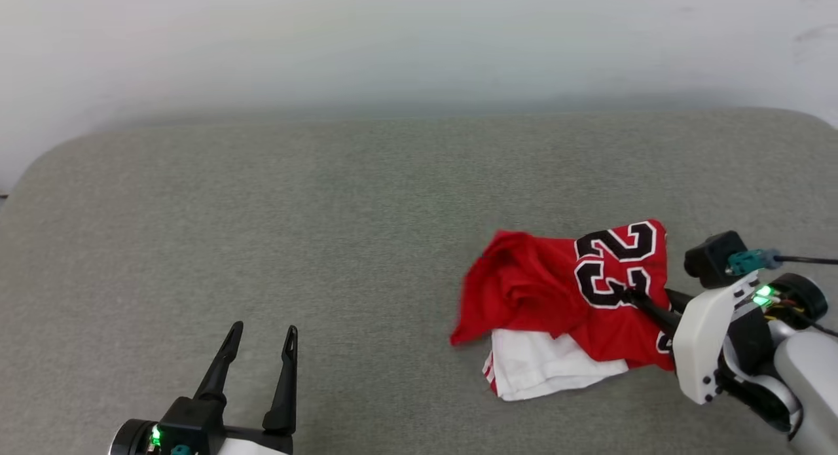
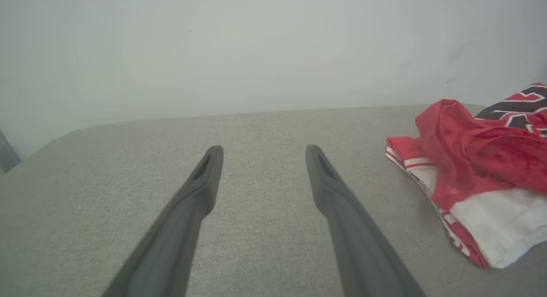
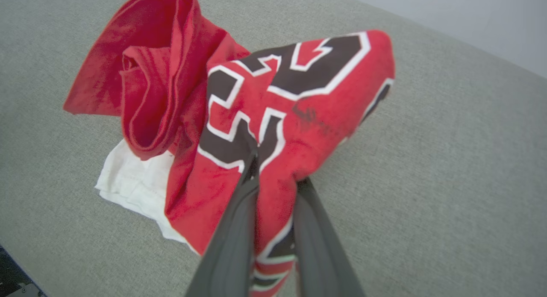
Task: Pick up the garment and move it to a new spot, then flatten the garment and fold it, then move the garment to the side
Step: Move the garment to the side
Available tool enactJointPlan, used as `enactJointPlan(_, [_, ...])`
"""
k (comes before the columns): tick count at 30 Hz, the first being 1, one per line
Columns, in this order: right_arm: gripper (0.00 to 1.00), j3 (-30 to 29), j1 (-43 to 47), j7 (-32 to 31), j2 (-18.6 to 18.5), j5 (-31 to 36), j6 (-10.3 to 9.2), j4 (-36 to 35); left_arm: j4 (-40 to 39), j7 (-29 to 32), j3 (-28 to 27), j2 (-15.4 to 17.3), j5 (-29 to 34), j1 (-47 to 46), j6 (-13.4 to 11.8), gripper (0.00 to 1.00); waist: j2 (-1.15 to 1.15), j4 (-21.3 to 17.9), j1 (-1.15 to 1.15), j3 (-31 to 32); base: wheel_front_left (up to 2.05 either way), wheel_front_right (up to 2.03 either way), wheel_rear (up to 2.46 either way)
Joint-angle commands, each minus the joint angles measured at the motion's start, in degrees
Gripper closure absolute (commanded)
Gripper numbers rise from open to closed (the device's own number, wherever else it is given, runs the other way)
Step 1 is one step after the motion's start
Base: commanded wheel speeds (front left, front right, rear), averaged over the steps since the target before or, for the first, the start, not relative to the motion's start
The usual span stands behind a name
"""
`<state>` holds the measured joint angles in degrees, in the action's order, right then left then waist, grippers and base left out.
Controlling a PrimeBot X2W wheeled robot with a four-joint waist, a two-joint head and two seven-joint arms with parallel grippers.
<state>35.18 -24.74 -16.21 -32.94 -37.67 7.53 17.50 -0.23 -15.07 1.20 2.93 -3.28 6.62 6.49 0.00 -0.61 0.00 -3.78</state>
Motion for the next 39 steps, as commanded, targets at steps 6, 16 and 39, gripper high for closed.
enactJointPlan(6, [1.00,-2.3,-1.0,-1.8,-4.1,-0.8,-0.09,-5.2,-1.4,-0.1,-0.8,-0.1,0.2,-0.4,-0.4,0.00,0.00,-7.3,0.00,-1.2,0.00,0.00,0.00])
enactJointPlan(16, [1.00,-13.2,-6.9,-3.8,-12.2,2.3,-0.09,3.3,-7.0,-0.1,-1.4,3.6,1.0,-7.7,0.6,0.00,0.00,-9.5,0.00,-14.5,0.00,0.00,0.00])
enactJointPlan(39, [0.00,-28.4,-19.4,-1.0,-13.1,14.9,-0.10,24.3,-9.3,-0.1,0.3,4.7,0.7,-14.4,0.9,0.00,0.00,-6.1,0.00,-24.4,0.00,0.00,0.00])
